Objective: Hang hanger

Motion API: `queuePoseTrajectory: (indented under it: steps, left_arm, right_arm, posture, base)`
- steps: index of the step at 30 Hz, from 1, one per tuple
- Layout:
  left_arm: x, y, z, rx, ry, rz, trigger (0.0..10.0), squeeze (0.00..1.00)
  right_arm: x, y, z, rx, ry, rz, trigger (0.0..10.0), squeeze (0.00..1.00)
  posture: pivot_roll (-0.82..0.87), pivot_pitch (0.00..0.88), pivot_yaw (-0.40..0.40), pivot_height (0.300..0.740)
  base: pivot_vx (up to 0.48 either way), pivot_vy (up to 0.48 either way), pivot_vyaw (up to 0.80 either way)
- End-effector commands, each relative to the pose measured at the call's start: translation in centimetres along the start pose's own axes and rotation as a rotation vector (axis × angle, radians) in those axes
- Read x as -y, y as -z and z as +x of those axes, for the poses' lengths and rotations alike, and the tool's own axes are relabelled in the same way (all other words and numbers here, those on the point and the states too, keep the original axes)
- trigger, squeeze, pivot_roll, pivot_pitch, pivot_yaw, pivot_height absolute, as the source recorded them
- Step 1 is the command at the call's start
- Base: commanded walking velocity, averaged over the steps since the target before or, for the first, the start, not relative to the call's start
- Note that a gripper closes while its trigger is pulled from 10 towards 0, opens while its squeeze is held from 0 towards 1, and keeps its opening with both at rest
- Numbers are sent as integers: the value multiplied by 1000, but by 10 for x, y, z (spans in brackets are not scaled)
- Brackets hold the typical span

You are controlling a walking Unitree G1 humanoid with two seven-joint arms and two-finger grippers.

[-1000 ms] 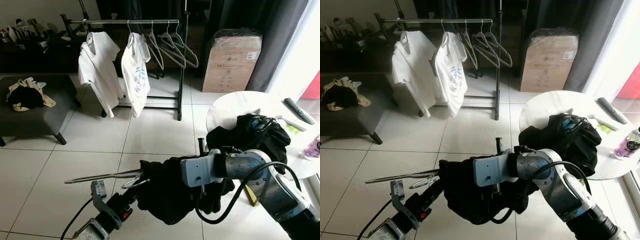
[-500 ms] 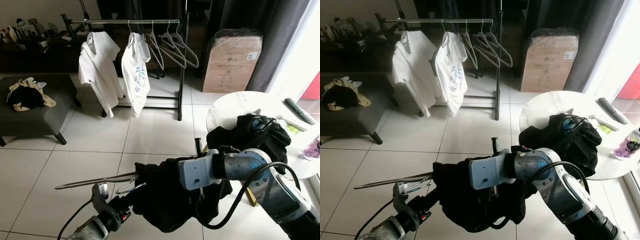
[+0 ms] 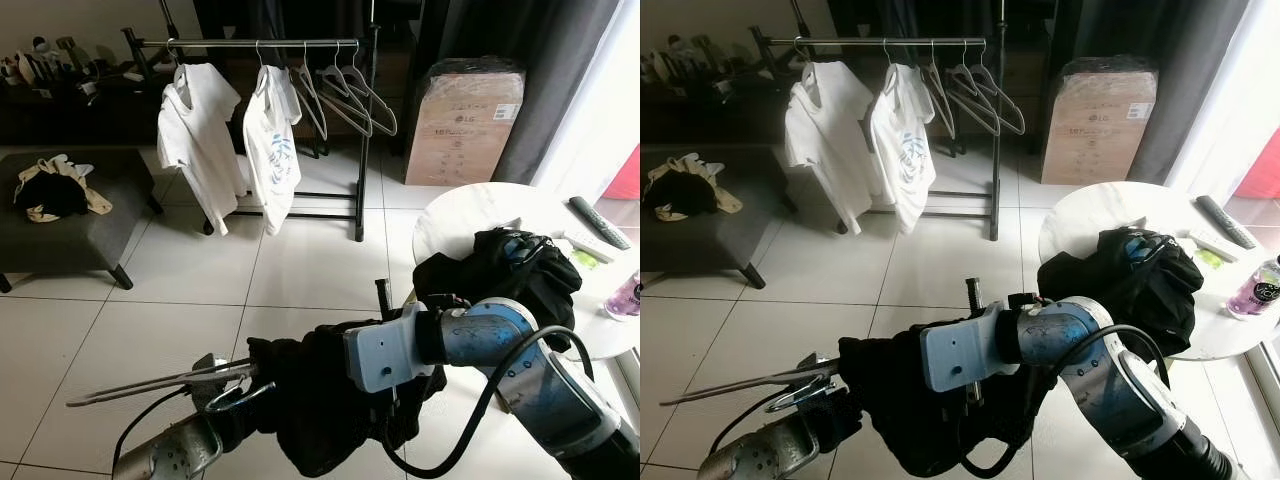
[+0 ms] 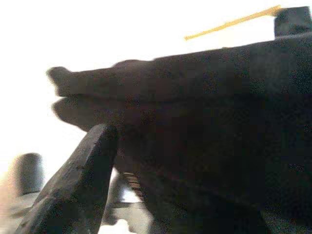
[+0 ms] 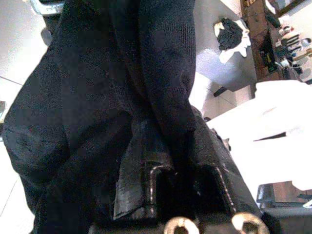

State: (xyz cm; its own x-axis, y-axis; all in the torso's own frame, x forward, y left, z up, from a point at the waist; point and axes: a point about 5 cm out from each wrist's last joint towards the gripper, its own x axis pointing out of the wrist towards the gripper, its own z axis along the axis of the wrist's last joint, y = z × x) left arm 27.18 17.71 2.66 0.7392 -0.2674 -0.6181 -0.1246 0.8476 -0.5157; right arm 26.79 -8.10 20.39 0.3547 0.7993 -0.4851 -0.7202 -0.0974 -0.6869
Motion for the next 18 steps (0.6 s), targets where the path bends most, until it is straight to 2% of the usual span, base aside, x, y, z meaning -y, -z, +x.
queuePoseTrajectory:
  steps: [1, 3, 6, 8, 10, 12, 13, 15, 17, 18]
  left_arm:
    - [-17, -5, -3, 19, -139, 36, 10000, 0]
    - [-23, -6, -5, 19, -192, 86, 10000, 0]
    - [-30, -9, -10, 39, -271, 143, 10000, 0]
    - [-31, -10, -11, 47, -286, 148, 10000, 0]
    - [-34, -12, -14, 84, -348, 150, 10000, 0]
    - [-35, -13, -15, 96, -366, 160, 10000, 0]
    - [-40, -14, -17, 109, -410, 140, 10000, 0]
    - [-42, -13, -17, 109, -427, 129, 10000, 0]
    - [-42, -12, -17, 101, -413, 123, 10000, 0]
    - [-26, -12, -13, 104, -248, 167, 10000, 0]
  right_arm:
    - [12, 0, -5, -11, 59, -12, 10000, 0]
    - [15, 5, -6, -34, 78, -4, 10000, 0]
    - [28, 31, -9, -155, 197, 60, 10000, 0]
    - [29, 36, -10, -176, 215, 71, 10000, 0]
    - [29, 58, -11, -283, 254, 88, 10000, 0]
    - [28, 64, -11, -312, 261, 98, 10000, 0]
    - [26, 74, -14, -348, 293, 136, 10000, 0]
    - [26, 77, -15, -360, 302, 146, 10000, 0]
    - [28, 75, -17, -343, 307, 146, 10000, 0]
    - [29, 70, -19, -307, 307, 155, 10000, 0]
  posture:
    - [-57, 169, 30, 740]
    - [-57, 169, 30, 740]
    - [-51, 169, 32, 740]
    - [-50, 169, 33, 740]
    - [-44, 170, 33, 740]
    - [-43, 170, 33, 740]
    - [-36, 171, 36, 740]
    - [-36, 171, 36, 740]
    - [-48, 174, 37, 740]
    - [-54, 173, 36, 740]
  base:
    - [0, 0, 0]
    - [0, 0, 0]
    - [0, 0, 0]
    - [0, 0, 0]
    - [0, 0, 0]
    - [0, 0, 0]
    - [0, 0, 0]
    - [0, 0, 0]
    - [0, 0, 0]
    - [0, 0, 0]
